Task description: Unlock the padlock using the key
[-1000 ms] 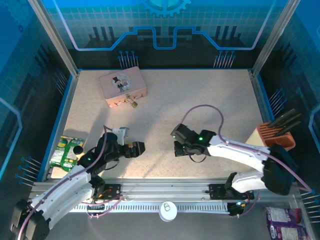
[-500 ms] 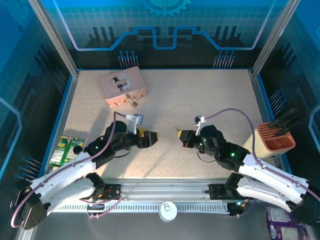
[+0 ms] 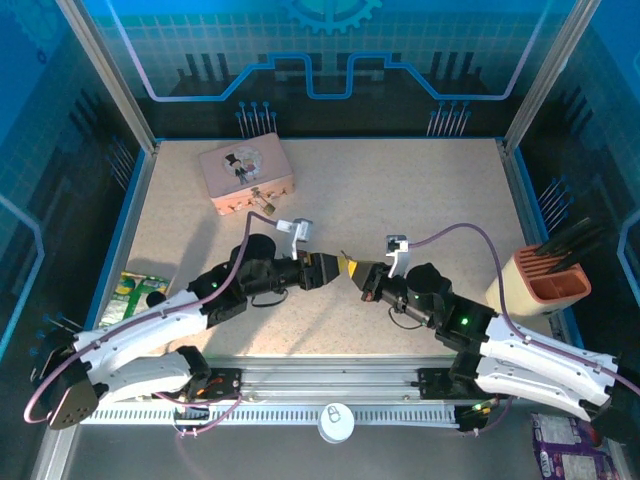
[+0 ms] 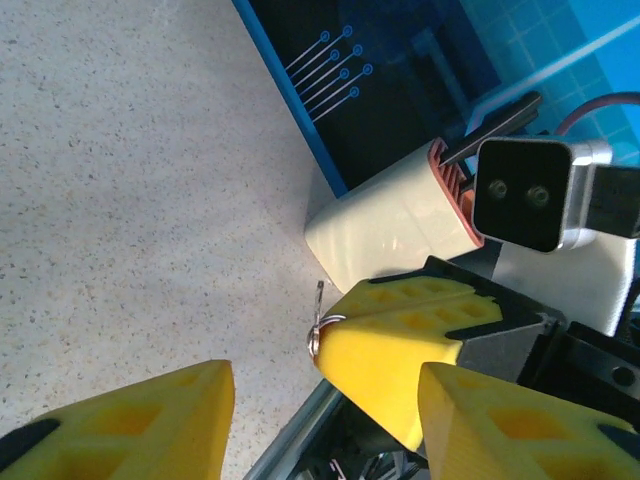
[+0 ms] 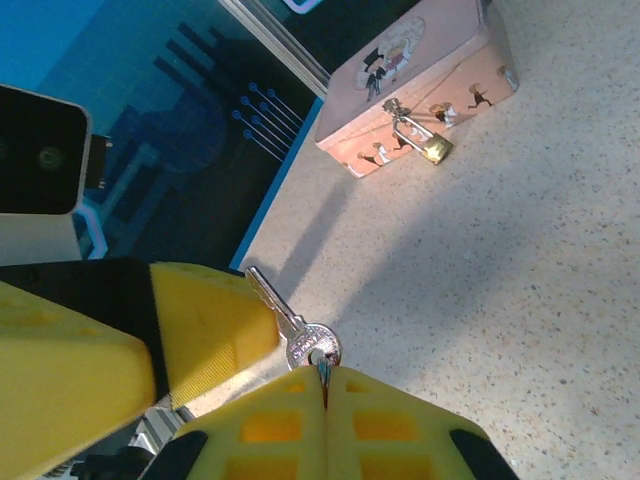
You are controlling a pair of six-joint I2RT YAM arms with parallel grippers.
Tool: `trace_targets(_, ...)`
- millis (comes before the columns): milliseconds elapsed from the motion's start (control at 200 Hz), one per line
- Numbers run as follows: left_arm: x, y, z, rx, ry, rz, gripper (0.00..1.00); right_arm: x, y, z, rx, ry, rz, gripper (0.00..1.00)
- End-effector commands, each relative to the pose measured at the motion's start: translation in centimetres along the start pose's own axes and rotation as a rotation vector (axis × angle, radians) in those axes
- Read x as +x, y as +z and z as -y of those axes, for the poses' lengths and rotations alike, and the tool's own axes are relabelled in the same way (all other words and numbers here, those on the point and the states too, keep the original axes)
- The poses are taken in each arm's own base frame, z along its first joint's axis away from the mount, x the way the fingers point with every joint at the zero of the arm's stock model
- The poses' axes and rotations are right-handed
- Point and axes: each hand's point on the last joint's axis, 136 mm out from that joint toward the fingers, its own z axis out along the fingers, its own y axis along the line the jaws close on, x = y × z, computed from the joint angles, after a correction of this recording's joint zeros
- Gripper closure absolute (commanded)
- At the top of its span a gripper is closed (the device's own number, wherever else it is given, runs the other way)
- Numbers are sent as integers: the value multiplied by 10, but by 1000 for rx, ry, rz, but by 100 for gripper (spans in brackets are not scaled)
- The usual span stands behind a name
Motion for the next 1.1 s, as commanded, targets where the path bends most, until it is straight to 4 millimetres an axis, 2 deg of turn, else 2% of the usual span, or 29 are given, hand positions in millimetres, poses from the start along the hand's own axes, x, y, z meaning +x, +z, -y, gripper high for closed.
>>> trace_targets(0, -16, 0, 18, 30, 2, 49, 51, -6, -3, -6, -22, -31, 52, 100)
trace_targets(260, -20, 1, 19, 22, 6, 58, 62, -5, -4, -11, -28, -54, 57, 100)
trace_targets(1096, -24, 4, 14, -6, 7, 75, 79, 2, -2, -13, -38, -58, 38, 100)
